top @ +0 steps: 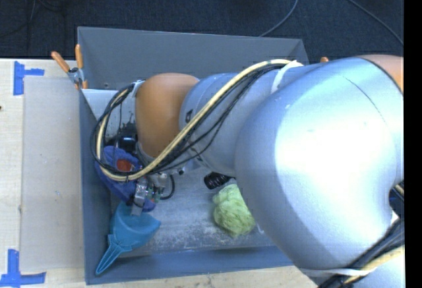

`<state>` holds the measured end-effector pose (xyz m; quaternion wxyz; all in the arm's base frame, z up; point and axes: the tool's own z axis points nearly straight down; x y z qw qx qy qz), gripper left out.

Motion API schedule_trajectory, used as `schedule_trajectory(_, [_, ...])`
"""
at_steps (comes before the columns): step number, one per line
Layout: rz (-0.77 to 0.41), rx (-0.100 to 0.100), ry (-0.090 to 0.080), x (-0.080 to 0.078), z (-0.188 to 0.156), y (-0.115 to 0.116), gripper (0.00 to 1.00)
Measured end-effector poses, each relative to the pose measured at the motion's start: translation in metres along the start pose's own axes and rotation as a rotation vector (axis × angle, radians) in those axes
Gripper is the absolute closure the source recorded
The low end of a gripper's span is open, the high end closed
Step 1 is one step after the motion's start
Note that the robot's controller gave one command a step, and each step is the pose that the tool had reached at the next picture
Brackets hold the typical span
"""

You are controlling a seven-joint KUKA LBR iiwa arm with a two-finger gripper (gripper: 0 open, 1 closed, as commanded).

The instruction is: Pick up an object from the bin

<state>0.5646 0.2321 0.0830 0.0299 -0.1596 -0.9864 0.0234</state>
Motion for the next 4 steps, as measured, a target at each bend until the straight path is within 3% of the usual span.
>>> schedule_trajectory(1, [0.077,0.023,0.035,-0.036,-0.011,0.001,1.00])
schedule_trajectory(2, [-0.035,0.019,0.031,0.005,-0.165,-0.067,1.00])
schedule_trajectory(3, [-0.322,0.011,0.029,-0.006,-0.268,-0.019,1.00])
schedule_trajectory(4, [-0.546,0.011,0.038,-0.018,-0.138,-0.038,1.00])
